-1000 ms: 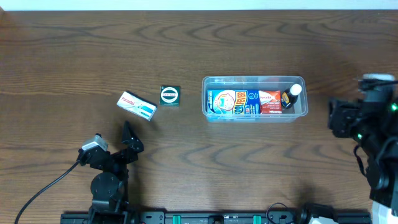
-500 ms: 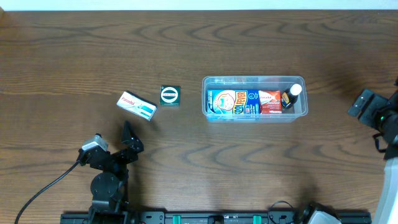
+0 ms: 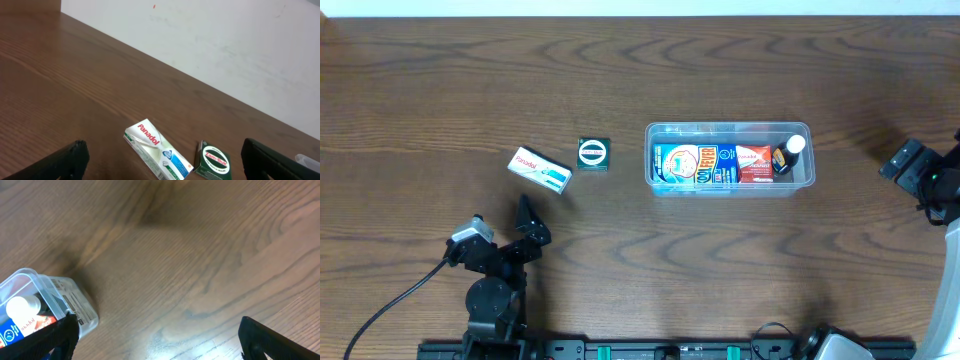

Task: Pack container
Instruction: 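Withdraw the right gripper to the right side of the table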

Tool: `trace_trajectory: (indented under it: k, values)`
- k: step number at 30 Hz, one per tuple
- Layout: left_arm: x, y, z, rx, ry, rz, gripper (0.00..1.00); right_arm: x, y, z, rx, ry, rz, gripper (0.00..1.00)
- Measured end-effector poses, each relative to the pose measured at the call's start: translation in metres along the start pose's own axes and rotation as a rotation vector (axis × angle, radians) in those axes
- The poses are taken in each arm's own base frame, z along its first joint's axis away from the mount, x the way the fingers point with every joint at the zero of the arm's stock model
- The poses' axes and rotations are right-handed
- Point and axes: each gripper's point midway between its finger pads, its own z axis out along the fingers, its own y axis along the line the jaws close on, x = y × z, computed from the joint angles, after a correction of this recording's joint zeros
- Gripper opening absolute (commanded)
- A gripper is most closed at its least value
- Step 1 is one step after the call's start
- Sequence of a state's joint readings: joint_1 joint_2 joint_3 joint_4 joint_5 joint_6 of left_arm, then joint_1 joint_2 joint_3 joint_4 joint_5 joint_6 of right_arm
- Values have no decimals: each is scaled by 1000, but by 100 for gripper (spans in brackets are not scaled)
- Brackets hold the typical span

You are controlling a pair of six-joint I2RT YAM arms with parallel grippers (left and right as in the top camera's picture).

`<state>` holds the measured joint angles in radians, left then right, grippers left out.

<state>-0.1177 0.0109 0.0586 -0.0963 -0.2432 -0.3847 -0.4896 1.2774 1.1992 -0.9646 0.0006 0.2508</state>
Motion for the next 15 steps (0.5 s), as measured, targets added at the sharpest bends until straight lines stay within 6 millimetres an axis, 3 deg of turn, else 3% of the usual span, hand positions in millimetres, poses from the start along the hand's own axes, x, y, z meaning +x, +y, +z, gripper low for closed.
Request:
trace_trajectory:
  k: [15]
  values:
    - [0, 0, 0, 0, 0, 0, 98, 0, 0, 0, 0, 1, 13, 99]
